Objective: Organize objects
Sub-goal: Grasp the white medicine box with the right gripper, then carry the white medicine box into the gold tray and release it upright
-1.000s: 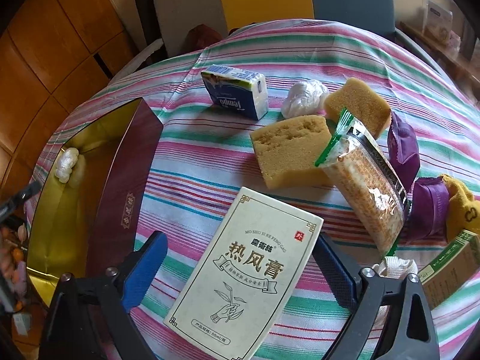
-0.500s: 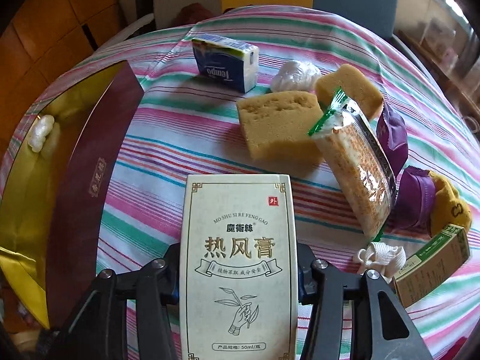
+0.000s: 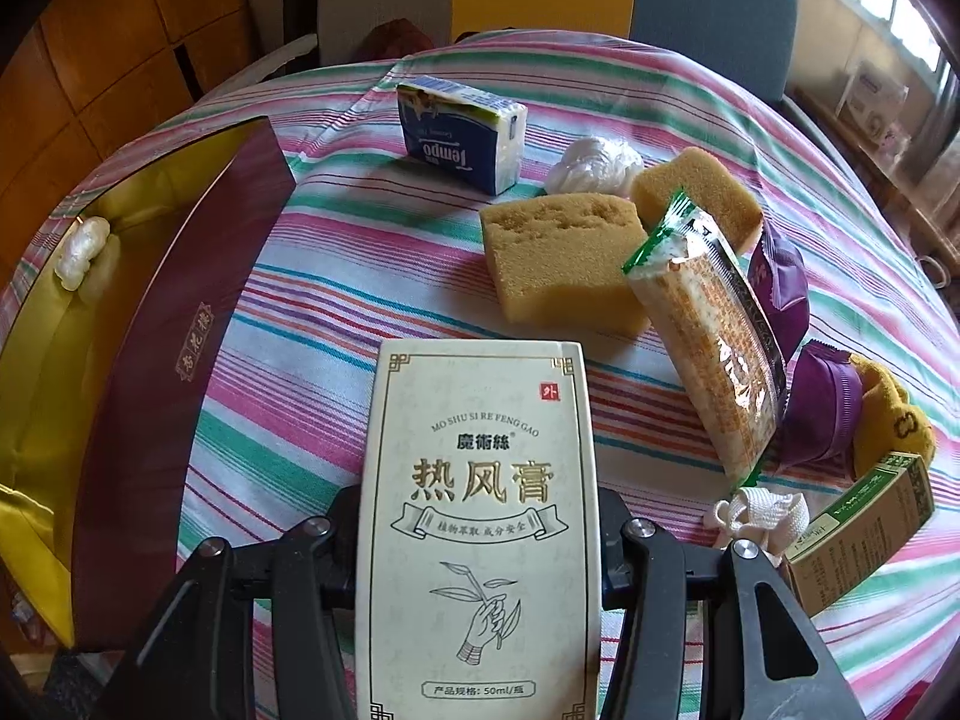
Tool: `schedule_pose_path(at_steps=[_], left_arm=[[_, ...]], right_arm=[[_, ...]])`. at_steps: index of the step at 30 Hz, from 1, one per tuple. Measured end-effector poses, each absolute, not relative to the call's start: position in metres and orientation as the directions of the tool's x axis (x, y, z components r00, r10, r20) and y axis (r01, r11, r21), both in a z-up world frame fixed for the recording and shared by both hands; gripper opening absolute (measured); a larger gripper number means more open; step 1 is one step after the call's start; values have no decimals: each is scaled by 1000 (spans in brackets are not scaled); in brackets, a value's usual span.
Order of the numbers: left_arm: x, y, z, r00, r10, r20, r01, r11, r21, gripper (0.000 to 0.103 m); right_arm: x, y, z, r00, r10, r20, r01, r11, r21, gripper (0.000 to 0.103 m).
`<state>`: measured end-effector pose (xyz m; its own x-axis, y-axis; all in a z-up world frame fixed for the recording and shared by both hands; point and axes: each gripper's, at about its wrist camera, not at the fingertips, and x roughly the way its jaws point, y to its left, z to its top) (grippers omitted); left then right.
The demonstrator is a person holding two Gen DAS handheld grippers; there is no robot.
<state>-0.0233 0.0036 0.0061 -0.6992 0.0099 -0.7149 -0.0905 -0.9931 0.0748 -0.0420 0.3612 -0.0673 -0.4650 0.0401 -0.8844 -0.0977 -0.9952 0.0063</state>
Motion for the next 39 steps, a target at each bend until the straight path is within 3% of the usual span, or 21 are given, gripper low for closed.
schedule_pose_path(at_steps=[16,25,31,39], left_arm=[[-17,-14,5,-703,9,-711,-85,-994,71,49],[-21,-51,-1,-691,-19,-722,-23,-999,48,49],[-26,-76,-10,-677,-21,-736,38,-999,-6,48],[-33,-91,-21,-649,9,-761,62,-996,-65,48]], right_arm=[[-24,345,-44,-491,87,-867,-182,-983,4,52],[-43,244,20,-587,-95,-804,20,-994,103,52],[-83,142,-4,-478,-229,-848,140,-973,184,52],[-140,85,-43,-385,-275,-881,73,-961,267,52]])
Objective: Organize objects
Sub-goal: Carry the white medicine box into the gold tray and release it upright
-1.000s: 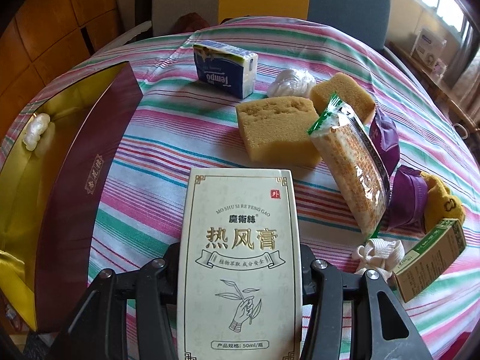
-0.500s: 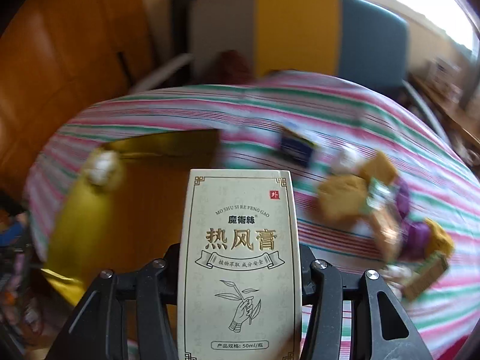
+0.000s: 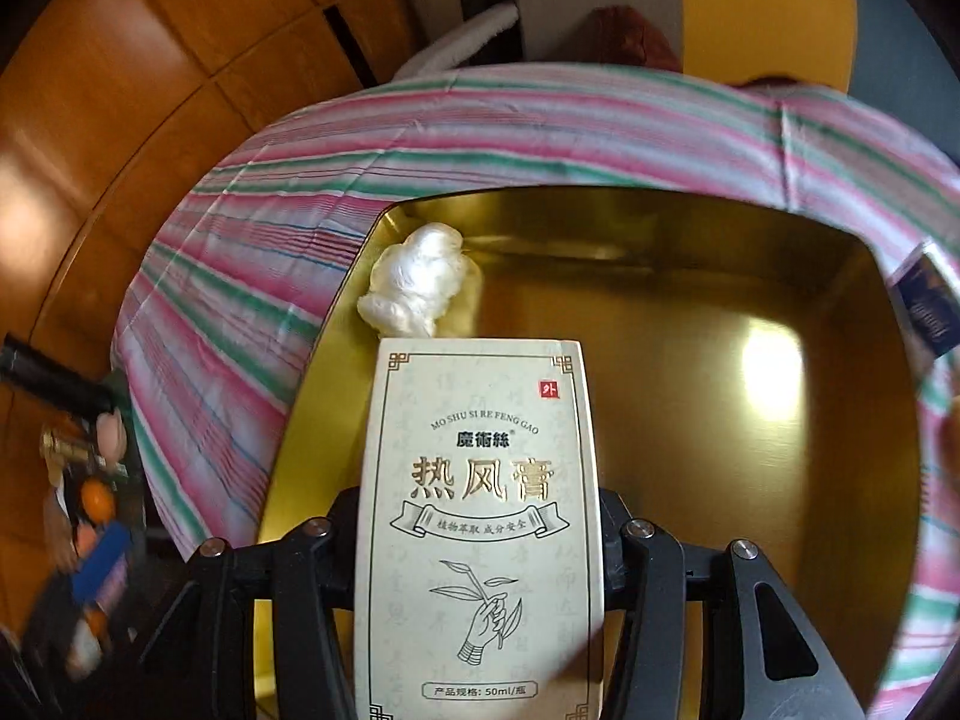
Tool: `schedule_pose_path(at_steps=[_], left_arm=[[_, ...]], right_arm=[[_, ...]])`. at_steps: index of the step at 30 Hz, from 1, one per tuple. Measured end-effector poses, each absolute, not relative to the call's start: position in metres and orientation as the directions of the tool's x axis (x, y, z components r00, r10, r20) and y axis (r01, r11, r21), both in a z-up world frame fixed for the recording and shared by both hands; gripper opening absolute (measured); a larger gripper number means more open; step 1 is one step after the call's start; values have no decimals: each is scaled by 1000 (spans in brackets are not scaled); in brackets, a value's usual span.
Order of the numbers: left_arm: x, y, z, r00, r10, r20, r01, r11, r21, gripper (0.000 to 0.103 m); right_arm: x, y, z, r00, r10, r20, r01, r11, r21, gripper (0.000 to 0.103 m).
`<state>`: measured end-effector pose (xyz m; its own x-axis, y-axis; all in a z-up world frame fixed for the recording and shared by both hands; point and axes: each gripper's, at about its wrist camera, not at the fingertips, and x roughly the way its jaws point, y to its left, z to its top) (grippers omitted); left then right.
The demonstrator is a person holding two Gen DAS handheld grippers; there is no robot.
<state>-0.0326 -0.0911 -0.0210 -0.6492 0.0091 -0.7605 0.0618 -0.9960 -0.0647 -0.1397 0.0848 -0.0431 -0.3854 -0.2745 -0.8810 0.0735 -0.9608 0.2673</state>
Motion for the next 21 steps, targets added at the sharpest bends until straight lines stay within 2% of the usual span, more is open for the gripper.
schedule_pose_path(at_steps=[3,5,6,13,17,21], left_arm=[[-34,-92,-25,-638,19,-769,59,-996,-73,48],[-34,-90,-26,-635,24,-772,53,-996,-75,48],[-33,-89,-27,-635,26,-772,50,-996,-74,48],[-29,-81,-23,-645,24,-764,34,-998,-60,48],[-28,-78,-19,-657,17,-754,26,-999,-45,48],[-24,-71,-14,-669,10,-743,11,-1000,-23,48]], right_arm=[[-150,75,-50,-362,-333,-871,30,-938,346,55],[-153,73,-54,-344,-422,-839,10,-895,446,64],[-154,72,-55,-340,-448,-827,0,-879,477,65],[-142,81,-53,-354,-499,-791,1,-846,533,68],[-128,95,-42,-387,-485,-784,24,-856,517,73],[-106,109,-27,-449,-399,-799,82,-909,408,80]])
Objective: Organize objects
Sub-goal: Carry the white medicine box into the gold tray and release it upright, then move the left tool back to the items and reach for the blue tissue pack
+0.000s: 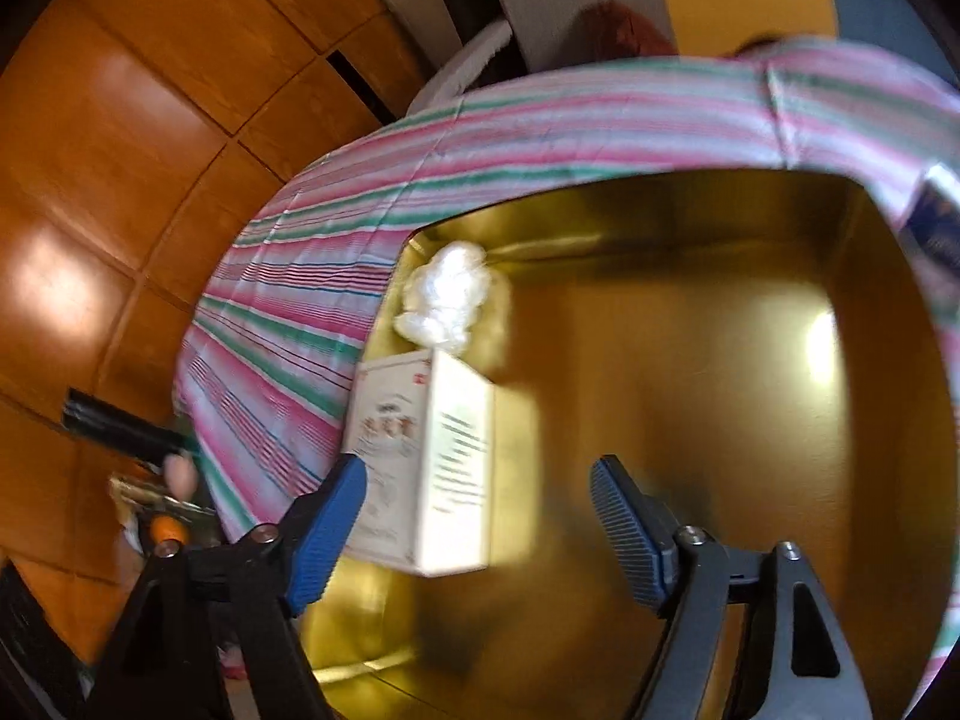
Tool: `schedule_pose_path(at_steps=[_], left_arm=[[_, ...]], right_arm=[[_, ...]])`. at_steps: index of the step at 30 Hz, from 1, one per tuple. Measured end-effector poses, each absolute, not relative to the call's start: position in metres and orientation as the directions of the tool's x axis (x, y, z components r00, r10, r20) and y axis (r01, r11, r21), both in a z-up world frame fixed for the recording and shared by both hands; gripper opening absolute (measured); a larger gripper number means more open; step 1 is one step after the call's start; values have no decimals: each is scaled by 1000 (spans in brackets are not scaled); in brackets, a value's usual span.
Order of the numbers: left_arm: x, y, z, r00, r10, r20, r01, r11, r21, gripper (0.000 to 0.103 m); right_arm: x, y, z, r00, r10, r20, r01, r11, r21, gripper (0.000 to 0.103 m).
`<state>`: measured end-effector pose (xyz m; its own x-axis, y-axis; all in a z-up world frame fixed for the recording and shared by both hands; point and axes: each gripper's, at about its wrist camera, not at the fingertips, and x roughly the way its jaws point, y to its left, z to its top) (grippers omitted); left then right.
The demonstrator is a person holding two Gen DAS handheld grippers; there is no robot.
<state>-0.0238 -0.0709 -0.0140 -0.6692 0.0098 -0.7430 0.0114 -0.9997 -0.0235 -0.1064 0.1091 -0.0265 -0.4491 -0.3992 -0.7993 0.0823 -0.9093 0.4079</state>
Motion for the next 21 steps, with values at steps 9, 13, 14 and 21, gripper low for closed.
schedule_pose_path(at_steps=[9,13,14,21], left_arm=[[-16,-45,-8,-683,21,-730,-51,-998,19,49],[-14,-36,-6,-686,30,-727,-74,-997,29,49],[-13,-32,-4,-688,32,-725,-78,-997,30,49],[-13,-10,2,-691,56,-721,-117,-992,35,49]], right_arm=[[-57,155,-8,-564,-249,-787,155,-968,195,91],[-43,184,-2,-596,-194,-779,128,-981,146,93],[-40,190,-1,-599,-190,-778,125,-982,143,93],[-28,254,13,-645,-74,-760,30,-997,71,95]])
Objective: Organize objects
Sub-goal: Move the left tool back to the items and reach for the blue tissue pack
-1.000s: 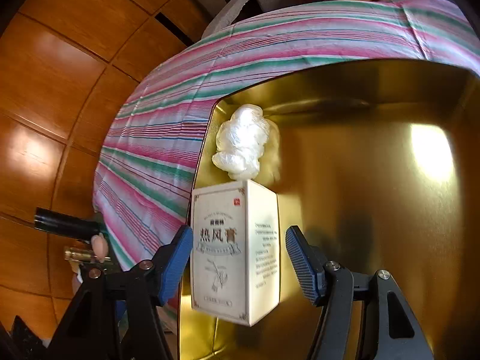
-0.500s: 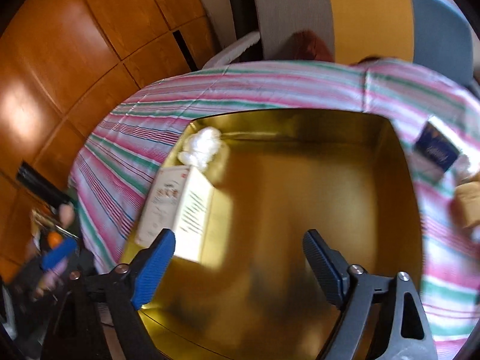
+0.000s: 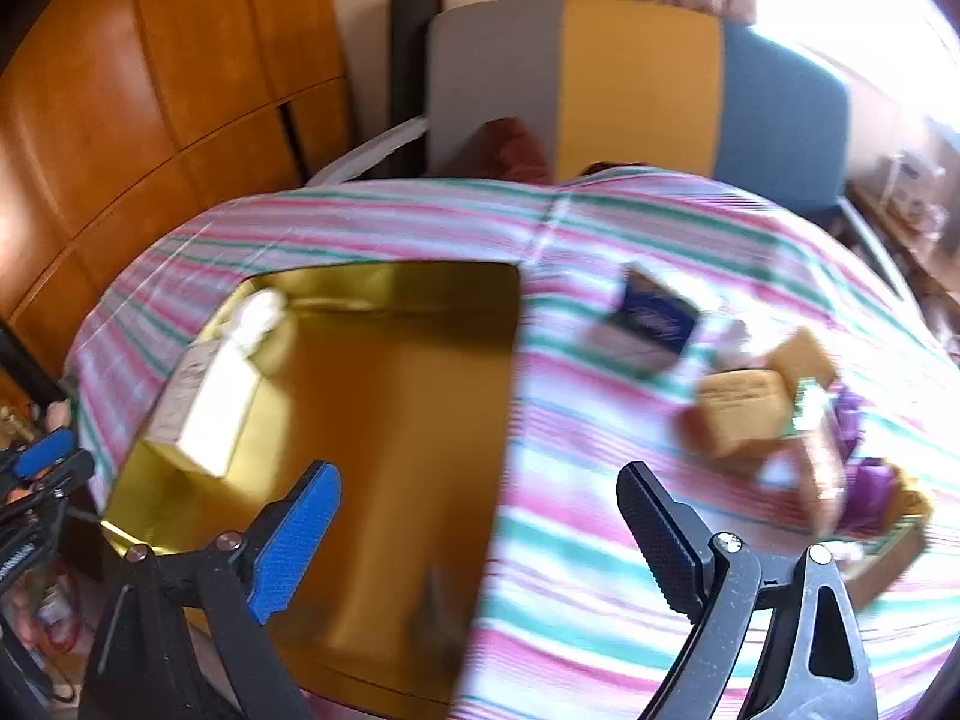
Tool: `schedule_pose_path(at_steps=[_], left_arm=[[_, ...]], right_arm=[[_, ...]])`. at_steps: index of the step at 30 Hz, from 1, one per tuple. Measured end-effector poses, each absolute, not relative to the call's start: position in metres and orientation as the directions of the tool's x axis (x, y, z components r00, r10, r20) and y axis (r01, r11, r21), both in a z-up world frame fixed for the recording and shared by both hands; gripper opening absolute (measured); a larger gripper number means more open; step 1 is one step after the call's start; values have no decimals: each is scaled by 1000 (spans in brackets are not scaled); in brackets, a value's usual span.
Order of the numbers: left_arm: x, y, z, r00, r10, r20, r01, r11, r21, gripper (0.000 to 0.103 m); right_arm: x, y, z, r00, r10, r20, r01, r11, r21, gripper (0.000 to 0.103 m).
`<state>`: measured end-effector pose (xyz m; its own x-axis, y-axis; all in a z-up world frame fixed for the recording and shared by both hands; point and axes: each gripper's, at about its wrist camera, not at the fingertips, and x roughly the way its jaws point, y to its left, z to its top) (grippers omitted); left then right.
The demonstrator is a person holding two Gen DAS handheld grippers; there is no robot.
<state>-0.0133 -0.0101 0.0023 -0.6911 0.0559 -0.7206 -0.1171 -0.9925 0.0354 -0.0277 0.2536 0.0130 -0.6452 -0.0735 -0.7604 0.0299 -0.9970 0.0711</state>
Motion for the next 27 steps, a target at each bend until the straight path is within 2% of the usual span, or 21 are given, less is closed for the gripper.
schedule_pose_path(at_steps=[7,13,15,18,22,27], left_arm=[[-18,24,6,-675,86,-732,-181,-982,52,50],[-24,58,9,-657,109,-746,-237,-969,68,53],[-27,70,10,-651,118,-750,-258,-964,73,53],[-32,89,12,-637,146,-757,-295,-953,64,53],[-41,120,17,-627,188,-756,-353,-934,61,53],[-59,163,27,-591,258,-765,-431,-902,29,53]], right_arm=[[-17,345,28,-675,115,-729,-141,-990,-26,95],[-4,438,21,-670,319,-670,-379,-924,-62,97],[1,467,10,-620,364,-695,-475,-879,-36,97],[2,493,10,-608,337,-719,-544,-837,68,97],[3,502,5,-584,288,-759,-561,-819,121,98],[12,508,6,-603,248,-758,-564,-805,185,98]])
